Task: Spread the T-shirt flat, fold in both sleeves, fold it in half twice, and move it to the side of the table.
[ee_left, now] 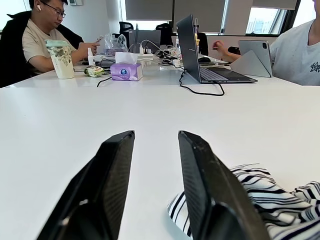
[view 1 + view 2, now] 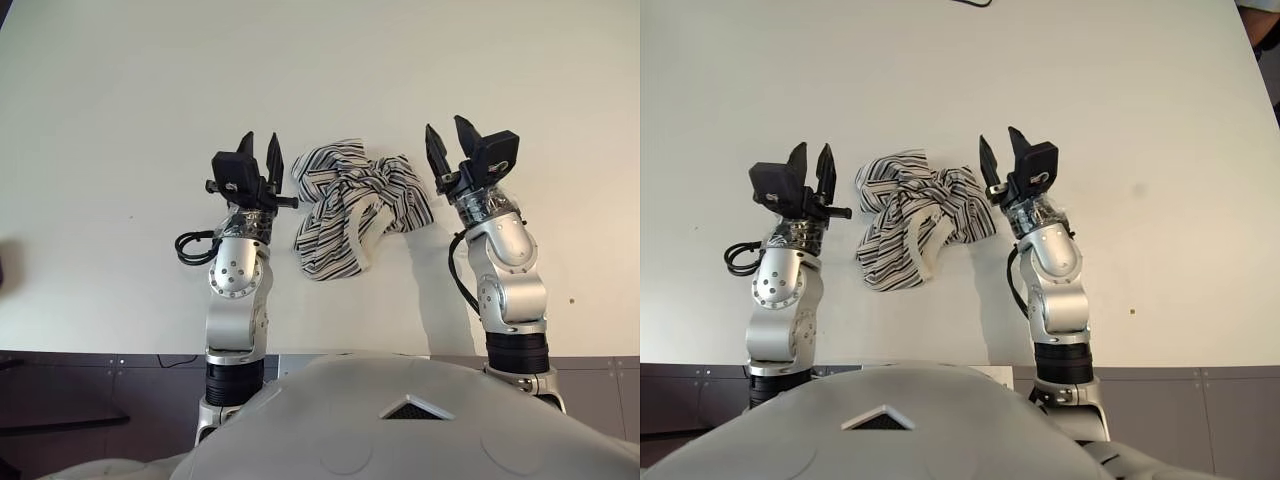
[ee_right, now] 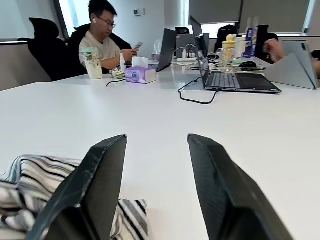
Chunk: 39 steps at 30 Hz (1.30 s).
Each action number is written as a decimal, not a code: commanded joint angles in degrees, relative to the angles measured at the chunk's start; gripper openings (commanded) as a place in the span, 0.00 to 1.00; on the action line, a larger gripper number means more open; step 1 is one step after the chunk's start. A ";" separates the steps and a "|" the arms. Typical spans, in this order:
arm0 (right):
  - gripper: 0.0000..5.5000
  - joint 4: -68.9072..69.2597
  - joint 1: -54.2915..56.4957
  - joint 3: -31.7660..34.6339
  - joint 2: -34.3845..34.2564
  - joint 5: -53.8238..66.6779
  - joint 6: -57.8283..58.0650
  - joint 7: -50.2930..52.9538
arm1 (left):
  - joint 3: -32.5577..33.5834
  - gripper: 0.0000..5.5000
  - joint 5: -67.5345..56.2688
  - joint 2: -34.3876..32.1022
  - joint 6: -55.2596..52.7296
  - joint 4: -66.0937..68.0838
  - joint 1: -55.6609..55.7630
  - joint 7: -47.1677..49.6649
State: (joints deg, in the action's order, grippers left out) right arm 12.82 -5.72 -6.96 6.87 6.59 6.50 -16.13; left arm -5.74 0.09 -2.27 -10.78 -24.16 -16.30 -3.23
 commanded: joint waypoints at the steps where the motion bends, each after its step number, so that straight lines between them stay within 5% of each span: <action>1: 0.41 1.11 -1.00 0.01 12.89 1.83 -0.50 -14.86 | -1.56 0.30 -2.15 -11.55 -3.22 -7.56 -2.95 -12.76; 7: 0.41 -4.34 4.11 -1.52 21.53 1.72 -3.42 -27.38 | -5.67 0.30 -6.88 -23.67 -9.87 -15.03 -2.78 -27.40; 15: 0.41 -21.57 9.56 -9.65 21.44 -11.05 -11.93 -26.20 | -11.91 0.30 1.59 -28.18 -9.73 -4.67 -4.89 -27.30; 25: 0.41 -44.41 20.61 -15.36 33.00 -30.11 -30.33 -19.09 | -12.28 0.30 7.03 -38.27 -5.30 5.07 -3.95 -33.07; 33: 0.41 -49.90 27.11 -15.27 37.34 -34.41 -41.15 -12.01 | -9.32 0.30 3.71 -40.26 2.85 9.02 -2.13 -36.73; 39: 0.41 -49.45 28.79 -11.99 33.30 -25.81 -44.37 -14.10 | -8.26 0.30 0.22 -38.02 5.53 8.94 -0.65 -37.56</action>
State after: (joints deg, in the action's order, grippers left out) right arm -36.72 21.57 -20.01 41.84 -21.72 -37.35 -28.84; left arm -13.82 0.16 -40.91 -4.37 -16.87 -17.15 -40.25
